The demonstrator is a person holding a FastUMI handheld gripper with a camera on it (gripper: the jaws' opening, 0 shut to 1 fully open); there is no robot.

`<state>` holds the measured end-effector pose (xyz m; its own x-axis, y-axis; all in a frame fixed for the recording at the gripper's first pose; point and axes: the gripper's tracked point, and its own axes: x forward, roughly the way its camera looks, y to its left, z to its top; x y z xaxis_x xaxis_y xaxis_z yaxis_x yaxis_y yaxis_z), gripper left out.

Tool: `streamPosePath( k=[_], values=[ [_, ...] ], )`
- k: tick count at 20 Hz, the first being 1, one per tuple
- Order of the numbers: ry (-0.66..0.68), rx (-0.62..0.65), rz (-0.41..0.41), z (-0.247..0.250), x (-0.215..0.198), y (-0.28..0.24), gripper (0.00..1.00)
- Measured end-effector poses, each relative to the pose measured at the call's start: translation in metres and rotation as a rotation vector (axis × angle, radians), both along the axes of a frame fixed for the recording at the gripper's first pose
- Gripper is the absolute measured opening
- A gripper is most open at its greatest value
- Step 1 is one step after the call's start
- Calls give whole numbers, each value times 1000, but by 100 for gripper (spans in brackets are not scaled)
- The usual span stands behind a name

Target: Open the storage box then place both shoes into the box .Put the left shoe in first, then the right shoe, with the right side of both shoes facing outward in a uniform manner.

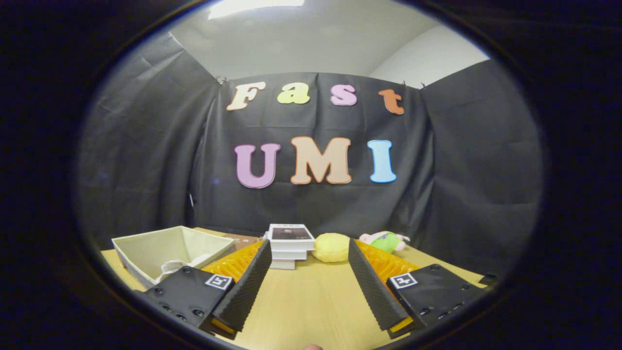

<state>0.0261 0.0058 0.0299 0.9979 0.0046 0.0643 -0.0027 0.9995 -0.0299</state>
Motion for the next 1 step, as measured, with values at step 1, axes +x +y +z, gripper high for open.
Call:
streamPosePath(
  k=[1],
  values=[
    [-2,4,2,0,-1,-2,100]
  ],
)
